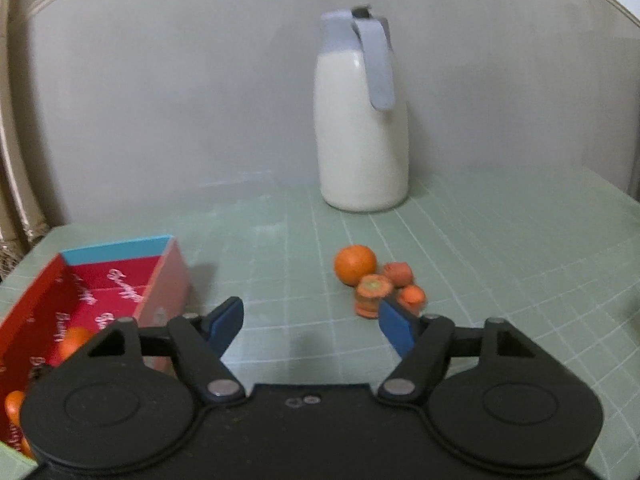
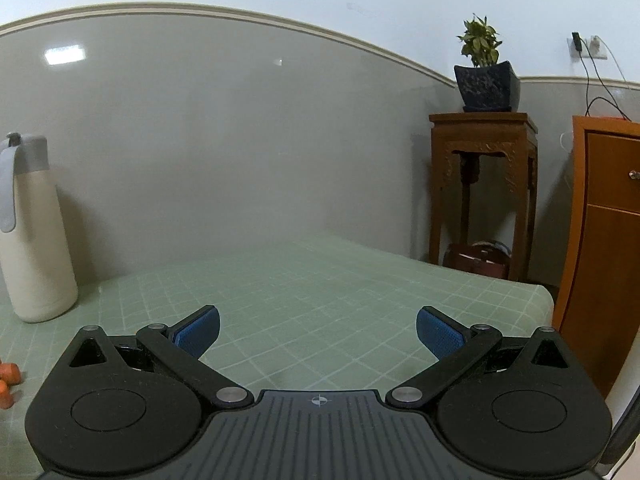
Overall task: Organize fruits
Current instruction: 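Reach the left tool to a thick carrot slice and close on it, then carry the carrot slice with the left tool into the box and release, then reach the right tool to a small orange and close on it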
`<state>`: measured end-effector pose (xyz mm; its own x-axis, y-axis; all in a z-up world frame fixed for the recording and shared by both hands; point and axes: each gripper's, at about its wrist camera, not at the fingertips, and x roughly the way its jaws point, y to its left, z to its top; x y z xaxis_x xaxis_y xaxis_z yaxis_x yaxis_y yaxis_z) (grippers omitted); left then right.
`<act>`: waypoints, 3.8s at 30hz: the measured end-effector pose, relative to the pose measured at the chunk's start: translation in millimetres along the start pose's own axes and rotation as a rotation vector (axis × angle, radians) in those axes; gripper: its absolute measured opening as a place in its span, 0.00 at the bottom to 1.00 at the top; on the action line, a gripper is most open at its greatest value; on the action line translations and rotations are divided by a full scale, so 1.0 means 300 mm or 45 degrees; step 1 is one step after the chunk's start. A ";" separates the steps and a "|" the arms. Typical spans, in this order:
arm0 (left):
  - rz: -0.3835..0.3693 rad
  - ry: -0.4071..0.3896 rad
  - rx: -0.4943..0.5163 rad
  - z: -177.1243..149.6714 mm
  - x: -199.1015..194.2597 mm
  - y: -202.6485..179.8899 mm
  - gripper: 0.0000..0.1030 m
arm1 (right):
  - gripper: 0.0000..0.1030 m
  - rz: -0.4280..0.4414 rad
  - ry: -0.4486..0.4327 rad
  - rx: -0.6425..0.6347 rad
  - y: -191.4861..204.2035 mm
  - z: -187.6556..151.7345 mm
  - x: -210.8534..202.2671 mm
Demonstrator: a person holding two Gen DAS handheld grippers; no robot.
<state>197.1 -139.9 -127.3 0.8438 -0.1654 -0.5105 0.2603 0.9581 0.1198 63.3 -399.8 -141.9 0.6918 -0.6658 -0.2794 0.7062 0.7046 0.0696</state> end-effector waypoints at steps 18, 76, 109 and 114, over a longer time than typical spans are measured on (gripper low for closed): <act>-0.070 0.139 0.052 0.005 0.217 -0.107 0.38 | 1.00 -0.042 -0.037 0.043 -0.041 0.020 -0.019; 0.564 -0.034 -0.348 -0.101 -0.197 0.507 0.80 | 1.00 0.381 -0.026 -0.162 0.378 -0.069 -0.119; 0.986 -0.066 -0.625 -0.273 -0.429 0.897 0.93 | 0.64 0.741 0.387 -0.320 0.785 -0.127 0.034; 1.003 -0.055 -0.656 -0.290 -0.448 0.928 0.93 | 0.63 0.744 0.495 -0.275 0.793 -0.137 0.098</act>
<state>115.4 169.4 -99.5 0.7081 0.5753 -0.4095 -0.6235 0.7816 0.0200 245.5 -241.7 -172.8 0.8145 -0.0599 -0.5771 0.1655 0.9773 0.1321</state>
